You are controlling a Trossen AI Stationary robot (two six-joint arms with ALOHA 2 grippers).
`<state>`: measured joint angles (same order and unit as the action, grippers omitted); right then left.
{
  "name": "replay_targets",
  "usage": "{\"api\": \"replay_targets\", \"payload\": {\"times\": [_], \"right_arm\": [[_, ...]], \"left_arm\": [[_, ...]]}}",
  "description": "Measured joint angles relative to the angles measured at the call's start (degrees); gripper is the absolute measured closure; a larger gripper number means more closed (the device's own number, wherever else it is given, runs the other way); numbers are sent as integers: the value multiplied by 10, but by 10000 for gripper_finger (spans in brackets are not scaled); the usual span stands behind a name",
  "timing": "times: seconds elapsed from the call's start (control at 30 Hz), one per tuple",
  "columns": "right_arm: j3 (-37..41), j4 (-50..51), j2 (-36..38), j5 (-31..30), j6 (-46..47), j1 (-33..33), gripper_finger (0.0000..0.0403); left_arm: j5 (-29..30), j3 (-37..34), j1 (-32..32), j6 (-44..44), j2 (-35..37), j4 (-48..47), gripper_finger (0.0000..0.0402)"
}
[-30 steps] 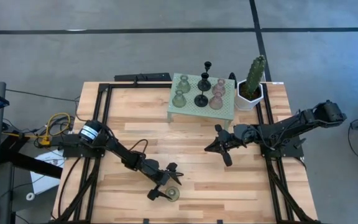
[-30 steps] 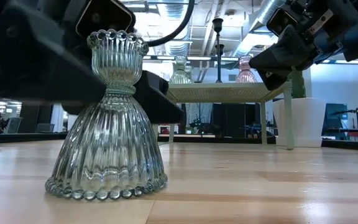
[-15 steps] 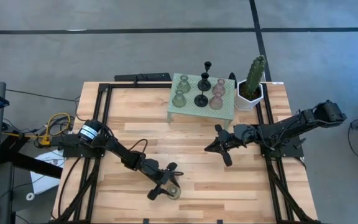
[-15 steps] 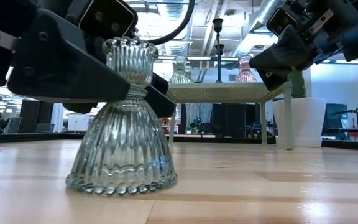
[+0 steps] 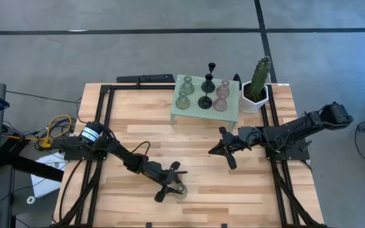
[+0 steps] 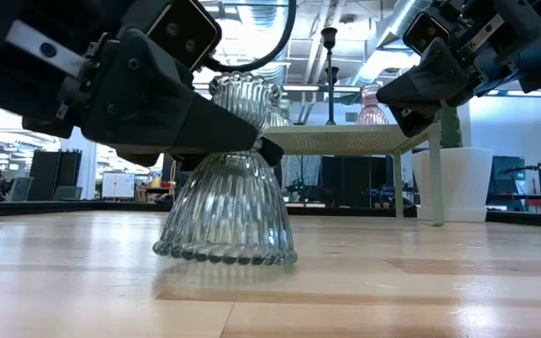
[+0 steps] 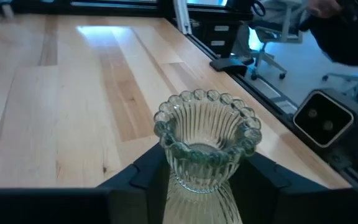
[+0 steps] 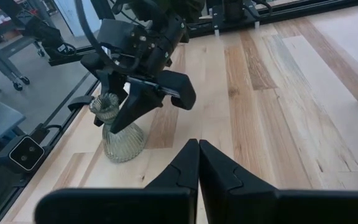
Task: Pick & Place candle stick holders
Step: Put the green glass candle holder on the shelf
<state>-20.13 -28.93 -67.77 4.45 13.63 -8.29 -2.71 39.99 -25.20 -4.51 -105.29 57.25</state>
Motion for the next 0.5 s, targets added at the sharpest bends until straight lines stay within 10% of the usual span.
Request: {"api": "replay_targets", "payload": {"times": [0.5], "right_arm": [[0,6,0,0,0,0,403]], "left_arm": [[28,-2,24,-68,76,-113,272]]}}
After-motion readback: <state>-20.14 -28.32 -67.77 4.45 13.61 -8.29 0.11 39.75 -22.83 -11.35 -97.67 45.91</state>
